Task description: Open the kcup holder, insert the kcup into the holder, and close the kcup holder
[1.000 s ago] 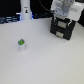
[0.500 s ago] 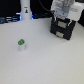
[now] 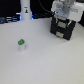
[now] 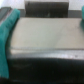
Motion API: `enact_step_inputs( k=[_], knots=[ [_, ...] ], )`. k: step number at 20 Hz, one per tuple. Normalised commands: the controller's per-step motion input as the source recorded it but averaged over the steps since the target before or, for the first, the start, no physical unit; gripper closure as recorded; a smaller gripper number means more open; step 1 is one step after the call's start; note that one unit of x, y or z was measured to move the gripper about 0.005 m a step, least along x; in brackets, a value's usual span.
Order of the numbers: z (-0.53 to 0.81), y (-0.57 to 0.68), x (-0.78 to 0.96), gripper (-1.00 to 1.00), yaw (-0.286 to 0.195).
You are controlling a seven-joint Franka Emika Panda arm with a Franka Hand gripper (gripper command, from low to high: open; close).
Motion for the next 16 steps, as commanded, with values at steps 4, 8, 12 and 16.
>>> enact_step_inputs(
  k=[4,8,12,16],
  knots=[
    [0.32,-0.24,0.99,1.0,-0.033],
    [0.28,-0.26,0.99,1.0,-0.039],
    [0.22,-0.27,1.0,1.0,-0.044],
    [0.3,-0.26,1.0,1.0,-0.042]
  ],
)
